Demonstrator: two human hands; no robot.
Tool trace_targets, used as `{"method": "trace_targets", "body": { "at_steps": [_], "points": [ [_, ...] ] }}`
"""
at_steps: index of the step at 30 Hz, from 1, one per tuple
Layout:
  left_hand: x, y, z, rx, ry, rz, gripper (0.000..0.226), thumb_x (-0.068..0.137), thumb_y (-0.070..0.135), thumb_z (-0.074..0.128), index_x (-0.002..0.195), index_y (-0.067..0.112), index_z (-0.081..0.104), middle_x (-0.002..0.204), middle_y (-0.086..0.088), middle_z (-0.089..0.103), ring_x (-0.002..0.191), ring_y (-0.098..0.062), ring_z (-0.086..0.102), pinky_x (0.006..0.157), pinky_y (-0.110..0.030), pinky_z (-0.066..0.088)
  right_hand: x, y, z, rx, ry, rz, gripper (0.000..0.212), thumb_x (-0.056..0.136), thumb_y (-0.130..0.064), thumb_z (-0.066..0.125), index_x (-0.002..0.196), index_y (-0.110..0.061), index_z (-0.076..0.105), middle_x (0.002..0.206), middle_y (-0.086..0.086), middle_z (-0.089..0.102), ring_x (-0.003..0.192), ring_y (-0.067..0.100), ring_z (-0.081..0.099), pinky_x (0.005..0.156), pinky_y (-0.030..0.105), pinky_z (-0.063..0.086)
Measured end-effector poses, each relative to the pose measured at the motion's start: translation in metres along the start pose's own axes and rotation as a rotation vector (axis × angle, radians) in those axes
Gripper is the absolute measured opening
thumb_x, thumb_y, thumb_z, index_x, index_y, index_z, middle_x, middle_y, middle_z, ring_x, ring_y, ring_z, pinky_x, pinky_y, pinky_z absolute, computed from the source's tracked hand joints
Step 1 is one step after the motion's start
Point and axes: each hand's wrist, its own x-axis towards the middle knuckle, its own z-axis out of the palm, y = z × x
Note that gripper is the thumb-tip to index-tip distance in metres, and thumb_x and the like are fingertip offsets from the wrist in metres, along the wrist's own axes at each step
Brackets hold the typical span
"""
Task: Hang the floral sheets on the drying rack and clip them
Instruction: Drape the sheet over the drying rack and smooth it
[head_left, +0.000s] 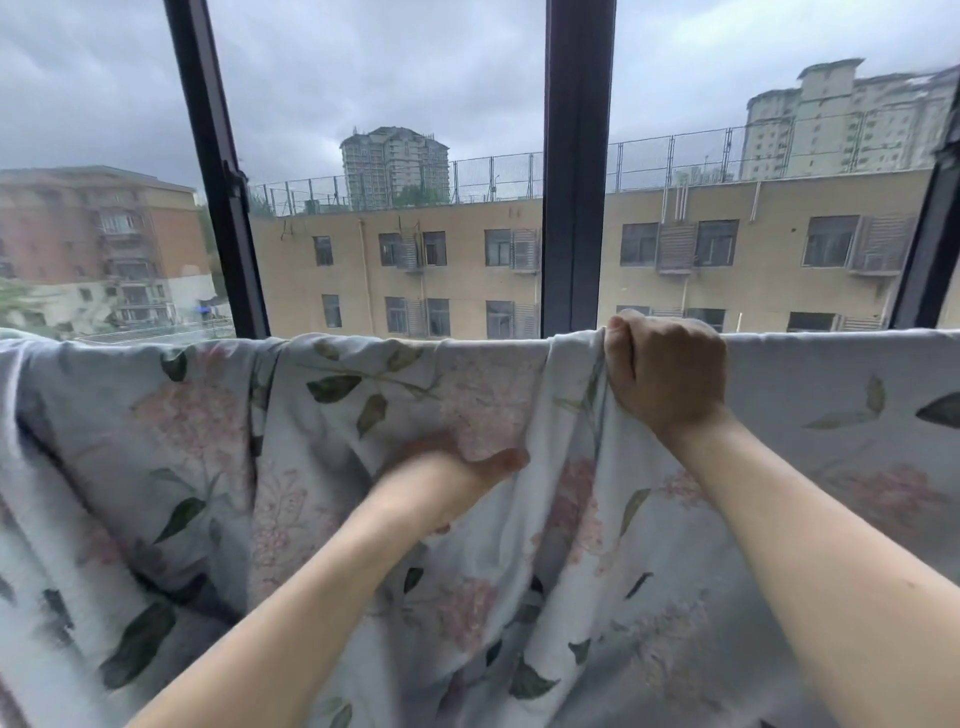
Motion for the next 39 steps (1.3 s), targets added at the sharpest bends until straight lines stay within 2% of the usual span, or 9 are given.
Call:
{"method": "trace_targets", "body": {
  "at_steps": [5, 8, 13, 17, 21, 26, 32, 36, 39],
  "points": [
    [0.005, 0.025, 0.047, -0.11, 0.264, 0.307, 0.045, 0.081, 0.068, 0.051, 0.106, 0.031, 0.051, 0.095, 0.011, 0.064, 0.086, -0.02, 0.063, 0.073, -0.031, 0.05, -0.001, 0.0, -0.002, -0.003, -0.005, 0.002, 0.038, 0.091, -0.029, 0.038, 0.062, -0.014, 0.058, 0.049, 0.008, 0.056, 0.043, 0.03, 0.053, 0.051, 0.028, 0.037],
    [0.0, 0.024, 0.05, -0.303, 0.542, 0.599, 0.021, 0.094, 0.037, 0.043, 0.111, 0.026, 0.04, 0.081, 0.008, 0.058, 0.068, -0.016, 0.058, 0.059, -0.028, 0.045, -0.002, 0.002, -0.005, 0.002, -0.013, -0.003, 0.038, 0.091, -0.03, 0.038, 0.063, -0.014, 0.059, 0.05, 0.008, 0.057, 0.043, 0.03, 0.053, 0.051, 0.028, 0.037],
    [0.018, 0.012, 0.028, 0.177, 1.124, 0.784, 0.043, 0.084, 0.025, 0.065, 0.119, 0.009, 0.046, 0.111, -0.013, 0.054, 0.102, -0.03, 0.051, 0.09, -0.042, 0.039, 0.0, 0.005, -0.006, 0.011, -0.033, -0.004, 0.039, 0.092, -0.031, 0.037, 0.065, -0.014, 0.059, 0.052, 0.007, 0.059, 0.045, 0.03, 0.055, 0.052, 0.028, 0.038],
    [0.03, 0.009, 0.005, 0.493, 1.141, 0.737, 0.037, 0.09, 0.039, 0.062, 0.109, 0.007, 0.057, 0.101, -0.012, 0.055, 0.088, -0.03, 0.05, 0.079, -0.044, 0.037, -0.002, 0.002, -0.004, 0.017, -0.043, -0.01, 0.038, 0.092, -0.03, 0.037, 0.065, -0.014, 0.058, 0.052, 0.007, 0.059, 0.044, 0.03, 0.054, 0.052, 0.028, 0.037],
    [0.039, 0.017, -0.017, 0.67, 1.161, 0.904, 0.006, 0.086, 0.011, 0.064, 0.087, 0.009, 0.058, 0.083, -0.008, 0.054, 0.07, -0.026, 0.047, 0.066, -0.037, 0.036, 0.0, 0.001, -0.003, 0.018, -0.033, -0.011, 0.039, 0.093, -0.03, 0.036, 0.065, -0.014, 0.059, 0.051, 0.006, 0.059, 0.043, 0.028, 0.054, 0.053, 0.026, 0.033],
    [0.041, 0.008, -0.029, 0.697, 1.015, 1.056, 0.015, 0.075, -0.006, 0.063, 0.082, 0.006, 0.057, 0.082, -0.009, 0.055, 0.072, -0.027, 0.048, 0.068, -0.037, 0.041, -0.001, 0.003, -0.001, 0.024, -0.053, -0.019, 0.041, 0.094, -0.031, 0.036, 0.066, -0.013, 0.06, 0.051, 0.006, 0.057, 0.044, 0.028, 0.053, 0.052, 0.027, 0.035],
    [0.048, -0.007, -0.108, 0.492, 0.991, 0.572, 0.005, 0.09, 0.001, 0.052, 0.095, 0.001, 0.053, 0.094, -0.016, 0.056, 0.09, -0.032, 0.052, 0.089, -0.044, 0.041, -0.004, 0.013, -0.005, 0.005, -0.024, -0.041, 0.043, 0.095, -0.03, 0.034, 0.065, -0.013, 0.059, 0.05, 0.004, 0.055, 0.042, 0.026, 0.052, 0.051, 0.025, 0.03],
    [0.071, -0.023, -0.176, 0.433, 0.859, 0.21, 0.013, 0.091, 0.009, 0.053, 0.099, 0.001, 0.06, 0.099, -0.022, 0.063, 0.092, -0.037, 0.058, 0.081, -0.045, 0.044, -0.003, 0.011, -0.005, -0.015, -0.021, -0.048, 0.042, 0.094, -0.03, 0.034, 0.065, -0.013, 0.06, 0.051, 0.005, 0.057, 0.044, 0.028, 0.055, 0.05, 0.026, 0.037],
    [0.069, -0.016, -0.17, 0.459, 0.695, 0.334, 0.017, 0.098, 0.027, 0.049, 0.104, 0.013, 0.058, 0.104, -0.008, 0.062, 0.088, -0.025, 0.054, 0.083, -0.042, 0.045, -0.001, 0.003, -0.002, -0.024, -0.02, -0.025, 0.042, 0.094, -0.031, 0.034, 0.065, -0.013, 0.06, 0.051, 0.004, 0.057, 0.045, 0.028, 0.055, 0.051, 0.028, 0.039]
  ]
}}
